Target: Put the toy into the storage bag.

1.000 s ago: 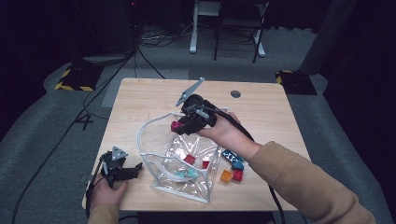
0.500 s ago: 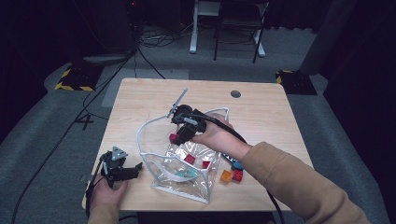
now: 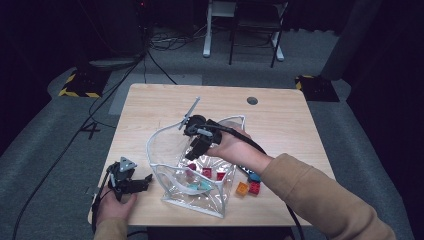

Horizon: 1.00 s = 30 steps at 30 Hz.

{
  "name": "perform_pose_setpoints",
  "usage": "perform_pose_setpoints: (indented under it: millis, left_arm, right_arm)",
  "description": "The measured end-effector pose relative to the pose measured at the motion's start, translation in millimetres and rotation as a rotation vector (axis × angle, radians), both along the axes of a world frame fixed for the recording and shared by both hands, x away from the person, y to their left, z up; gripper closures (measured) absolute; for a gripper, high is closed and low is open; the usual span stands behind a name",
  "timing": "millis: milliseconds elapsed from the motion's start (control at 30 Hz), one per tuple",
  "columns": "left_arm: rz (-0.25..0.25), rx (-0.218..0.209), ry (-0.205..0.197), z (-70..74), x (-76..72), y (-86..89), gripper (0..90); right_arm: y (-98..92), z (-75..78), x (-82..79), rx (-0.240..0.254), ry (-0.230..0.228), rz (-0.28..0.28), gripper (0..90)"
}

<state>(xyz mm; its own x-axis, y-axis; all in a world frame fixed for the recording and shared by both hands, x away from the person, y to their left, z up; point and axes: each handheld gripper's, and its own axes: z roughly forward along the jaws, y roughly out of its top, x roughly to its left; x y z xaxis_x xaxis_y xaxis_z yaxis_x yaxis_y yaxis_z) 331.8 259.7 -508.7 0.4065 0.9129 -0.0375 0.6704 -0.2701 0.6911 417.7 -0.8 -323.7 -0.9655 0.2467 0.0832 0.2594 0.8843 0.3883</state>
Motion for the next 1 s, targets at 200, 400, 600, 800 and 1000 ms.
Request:
perform_pose_setpoints:
  millis: [200,400,600,800,1000]
  left_arm:
    - [0.001,0.0,0.0,0.0,0.0,0.0,16.1]
    - [0.002,0.0,-0.001,0.0,0.0,0.0,16.1]
    - [0.002,0.0,-0.001,0.0,0.0,0.0,16.1]
    - [0.002,0.0,-0.001,-0.1,0.0,0.0,16.1]
    - [0.002,0.0,-0.001,0.0,0.0,0.0,16.1]
  right_arm:
    - [-14.0,18.6,-12.8,0.083,-0.043,0.011,50.8]
    - [-34.3,32.6,-22.0,0.155,-0.073,0.012,52.2]
    - [-64.9,42.9,-28.2,0.227,-0.097,-0.017,53.2]
    - [-91.2,51.6,-35.5,0.281,-0.121,-0.046,53.3]
    - [-126.6,55.1,-48.5,0.337,-0.154,-0.082,53.6]
